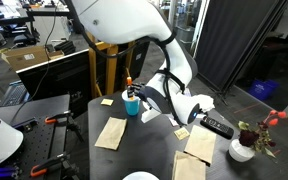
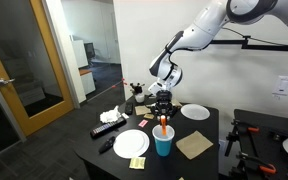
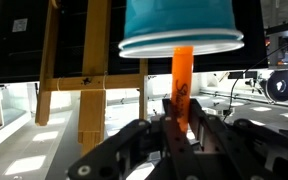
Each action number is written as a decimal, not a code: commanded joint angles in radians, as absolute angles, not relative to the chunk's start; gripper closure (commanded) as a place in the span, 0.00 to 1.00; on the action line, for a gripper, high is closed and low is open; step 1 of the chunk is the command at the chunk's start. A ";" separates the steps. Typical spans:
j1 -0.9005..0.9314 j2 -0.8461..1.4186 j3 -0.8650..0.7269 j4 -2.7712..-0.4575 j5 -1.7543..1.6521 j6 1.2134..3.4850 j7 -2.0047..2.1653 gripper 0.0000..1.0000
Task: Move the blue cup to the left and put the orange marker inside it
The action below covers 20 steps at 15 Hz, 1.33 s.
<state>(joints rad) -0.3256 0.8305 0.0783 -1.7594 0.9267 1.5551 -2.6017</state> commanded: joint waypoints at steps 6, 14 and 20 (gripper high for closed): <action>-0.256 0.876 0.014 -1.726 0.949 1.568 -2.582 0.54; -0.246 0.867 0.014 -1.726 0.944 1.570 -2.587 0.00; -0.237 0.838 0.017 -1.748 0.937 1.572 -2.600 0.00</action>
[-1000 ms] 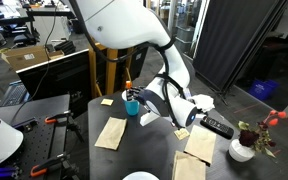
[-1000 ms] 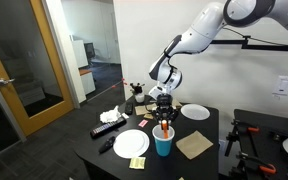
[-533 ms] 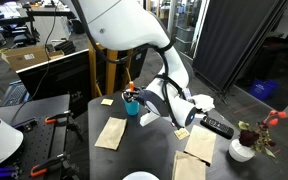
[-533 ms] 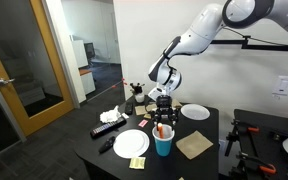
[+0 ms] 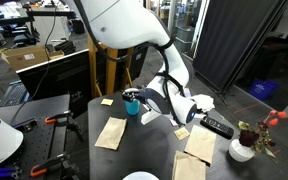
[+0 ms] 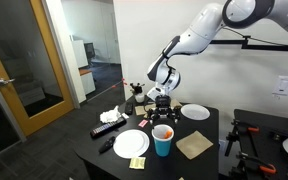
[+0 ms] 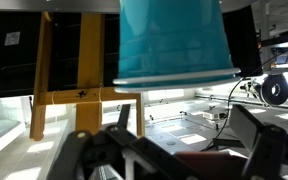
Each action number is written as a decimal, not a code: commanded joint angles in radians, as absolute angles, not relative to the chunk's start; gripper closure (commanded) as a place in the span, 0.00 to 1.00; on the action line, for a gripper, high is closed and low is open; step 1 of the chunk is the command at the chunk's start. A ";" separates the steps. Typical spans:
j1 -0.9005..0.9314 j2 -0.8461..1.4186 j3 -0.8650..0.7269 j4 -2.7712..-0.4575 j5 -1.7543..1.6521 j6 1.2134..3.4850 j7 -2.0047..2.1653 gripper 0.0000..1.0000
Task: Move the blue cup to the left and put the orange marker inside it
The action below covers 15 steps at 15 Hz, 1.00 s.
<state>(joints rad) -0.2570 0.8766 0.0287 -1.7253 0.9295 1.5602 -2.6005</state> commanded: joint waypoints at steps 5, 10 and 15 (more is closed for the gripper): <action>-0.247 0.759 0.048 -1.803 0.924 1.577 -2.601 0.00; -0.207 0.651 0.016 -1.854 0.931 1.571 -2.586 0.00; -0.184 0.548 0.005 -1.888 0.927 1.562 -2.547 0.00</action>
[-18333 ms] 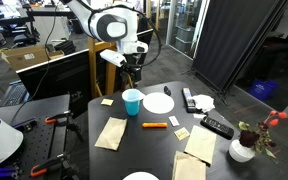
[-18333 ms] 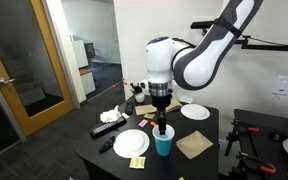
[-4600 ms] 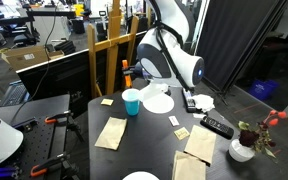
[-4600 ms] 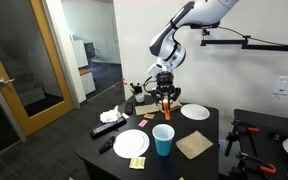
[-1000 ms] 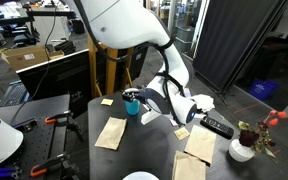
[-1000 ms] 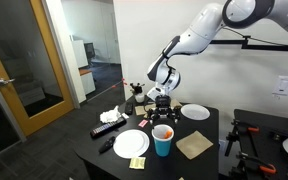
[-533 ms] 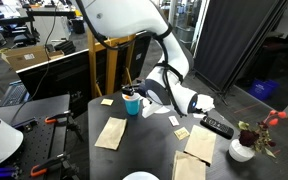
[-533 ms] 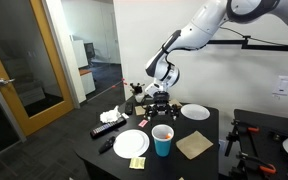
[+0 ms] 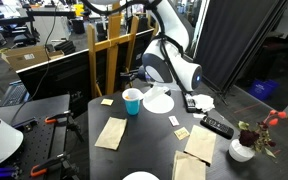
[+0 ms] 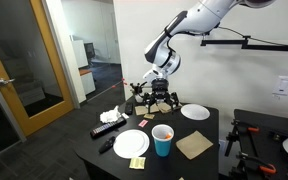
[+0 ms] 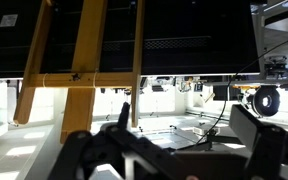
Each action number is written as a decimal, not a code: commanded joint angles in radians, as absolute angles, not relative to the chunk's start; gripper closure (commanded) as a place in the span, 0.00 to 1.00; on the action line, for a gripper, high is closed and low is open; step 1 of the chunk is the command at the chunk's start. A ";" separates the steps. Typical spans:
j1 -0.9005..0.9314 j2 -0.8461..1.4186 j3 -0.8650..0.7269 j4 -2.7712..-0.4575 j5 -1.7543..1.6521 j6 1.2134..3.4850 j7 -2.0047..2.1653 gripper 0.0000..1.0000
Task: Move the blue cup to the left and put the orange marker inside it
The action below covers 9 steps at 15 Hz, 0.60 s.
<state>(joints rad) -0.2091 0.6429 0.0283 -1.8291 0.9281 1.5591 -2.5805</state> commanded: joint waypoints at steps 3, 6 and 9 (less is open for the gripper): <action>-0.173 0.491 0.000 -1.901 0.924 1.562 -2.507 0.00; -0.166 0.449 -0.003 -1.903 0.915 1.559 -2.470 0.00; -0.159 0.422 -0.009 -1.897 0.902 1.554 -2.429 0.00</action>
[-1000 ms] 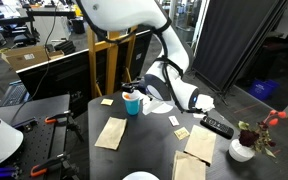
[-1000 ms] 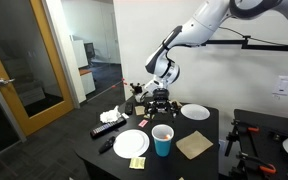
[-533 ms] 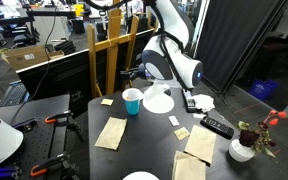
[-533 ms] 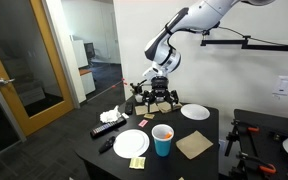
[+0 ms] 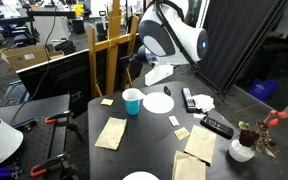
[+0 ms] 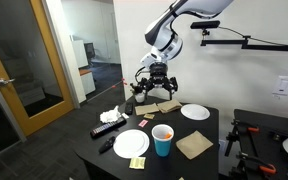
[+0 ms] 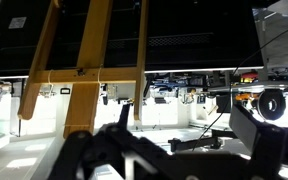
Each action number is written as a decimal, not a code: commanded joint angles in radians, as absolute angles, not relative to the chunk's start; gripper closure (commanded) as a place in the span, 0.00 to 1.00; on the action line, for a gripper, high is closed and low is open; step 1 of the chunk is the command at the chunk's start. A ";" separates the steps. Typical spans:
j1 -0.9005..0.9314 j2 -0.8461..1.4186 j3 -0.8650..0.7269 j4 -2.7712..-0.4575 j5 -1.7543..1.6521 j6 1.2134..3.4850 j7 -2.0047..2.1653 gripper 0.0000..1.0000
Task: Move the blue cup to the left and put the orange marker inside it
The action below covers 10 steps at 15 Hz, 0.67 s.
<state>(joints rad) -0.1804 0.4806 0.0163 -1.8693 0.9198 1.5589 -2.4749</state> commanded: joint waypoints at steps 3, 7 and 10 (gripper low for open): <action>-0.162 0.454 -0.006 -1.868 0.909 1.553 -2.434 0.00; -0.161 0.446 -0.009 -1.868 0.905 1.553 -2.423 0.00; -0.161 0.446 -0.009 -1.869 0.905 1.553 -2.423 0.00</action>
